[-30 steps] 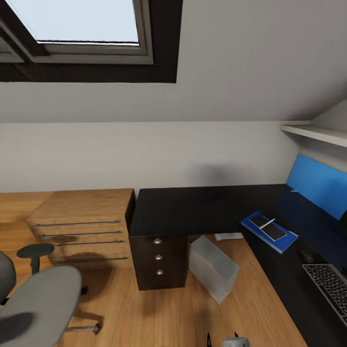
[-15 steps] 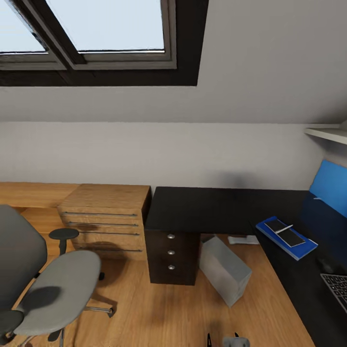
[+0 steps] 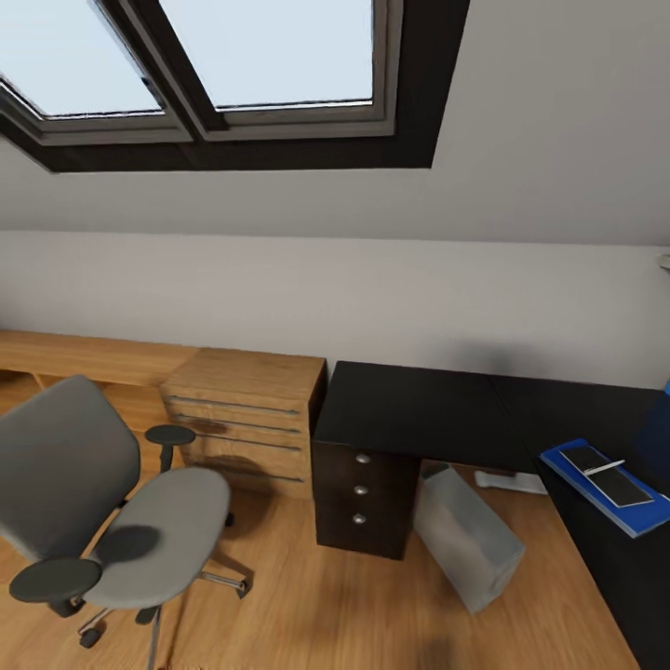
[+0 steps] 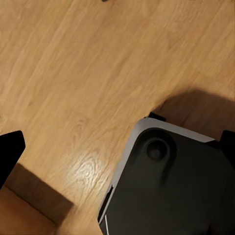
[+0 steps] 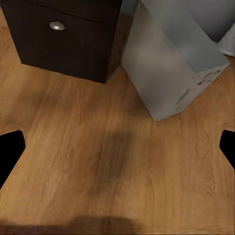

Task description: In the bedroom, organize the workspace by keeping the computer under the desk, ensuring the monitor is on the desk, placing the keyboard on the desk next to the monitor, placing the mouse on the desk next to the keyboard, moving the folder from the swivel chair onto the desk next to the mouse, stacking the notebook on top of the folder with the pen on top of the notebook, and positioning the swivel chair next to the desk.

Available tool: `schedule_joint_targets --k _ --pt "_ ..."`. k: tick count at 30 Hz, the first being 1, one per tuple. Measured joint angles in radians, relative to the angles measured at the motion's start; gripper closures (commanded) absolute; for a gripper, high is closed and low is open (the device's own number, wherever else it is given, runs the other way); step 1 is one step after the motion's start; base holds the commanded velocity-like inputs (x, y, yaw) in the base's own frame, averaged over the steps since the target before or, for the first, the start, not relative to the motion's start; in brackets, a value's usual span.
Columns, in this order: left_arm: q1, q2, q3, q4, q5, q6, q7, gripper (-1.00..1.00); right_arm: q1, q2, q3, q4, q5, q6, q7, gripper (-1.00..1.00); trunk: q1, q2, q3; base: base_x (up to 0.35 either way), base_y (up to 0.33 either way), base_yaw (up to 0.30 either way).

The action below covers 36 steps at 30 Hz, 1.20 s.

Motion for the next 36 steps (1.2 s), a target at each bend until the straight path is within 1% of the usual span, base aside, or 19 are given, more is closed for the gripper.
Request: schedule_joint_targets --k 2,3,5,6,8,9,12,18,20,26,36 --pt "0.000 0.000 0.000 0.000 0.000 -0.002 0.000 -1.00 0.019 -0.006 0.002 0.000 0.011 -0.003 0.000 -1.00 0.000 0.000 0.001 0.000 0.000 0.273" --pt "0.000 0.000 0.000 0.001 0.000 -0.003 -0.001 -1.00 0.034 -0.009 0.003 0.000 0.027 -0.009 0.001 -1.00 0.000 0.000 0.001 0.000 0.000 0.273" --pt "0.000 0.000 0.000 0.002 0.000 -0.005 -0.001 -1.00 0.045 -0.012 0.004 0.000 0.052 -0.017 0.001 -1.00 0.000 0.000 0.002 0.000 0.000 0.274" --pt "0.000 0.000 0.000 0.005 0.000 -0.006 -0.001 -1.00 0.053 -0.014 0.005 0.000 0.081 -0.023 0.001 -1.00 0.000 0.000 0.002 0.000 0.000 0.275" --pt "0.000 -0.001 0.000 0.010 0.000 -0.006 -0.001 -1.00 0.057 -0.014 0.005 0.000 0.110 -0.028 0.000 -1.00 0.000 0.000 0.003 0.000 0.000 0.277" --pt "0.000 -0.001 0.000 0.013 0.000 -0.008 -0.001 -1.00 0.060 -0.015 0.005 0.000 0.133 -0.030 0.000 -1.00 0.000 0.000 0.003 0.000 0.000 0.278" --pt "0.000 -0.001 0.000 0.018 0.000 -0.021 -0.001 -1.00 0.064 -0.014 0.005 0.001 0.158 -0.033 0.000 -1.00 0.000 0.000 0.005 0.000 0.000 0.279" --pt "0.000 -0.001 0.000 0.036 0.002 -0.086 -0.001 -1.00 0.066 -0.013 0.005 0.002 0.172 -0.035 0.000 -1.00 0.000 0.000 0.006 0.000 0.000 0.283" --pt "0.000 -0.001 0.000 0.041 0.002 -0.095 -0.001 -1.00 0.066 -0.012 0.005 0.002 0.173 -0.035 0.000 -1.00 0.000 0.000 0.006 0.000 0.000 0.288" --pt "0.000 -0.001 0.000 0.048 0.003 -0.108 -0.001 -1.00 0.066 -0.012 0.005 0.002 0.174 -0.035 0.000 -1.00 0.000 0.000 0.006 0.000 0.000 0.291" --pt "0.000 -0.003 -0.001 0.049 0.002 -0.111 -0.001 -1.00 0.066 -0.011 0.004 0.002 0.174 -0.034 0.000 -1.00 0.000 0.000 0.006 0.000 0.000 0.293"
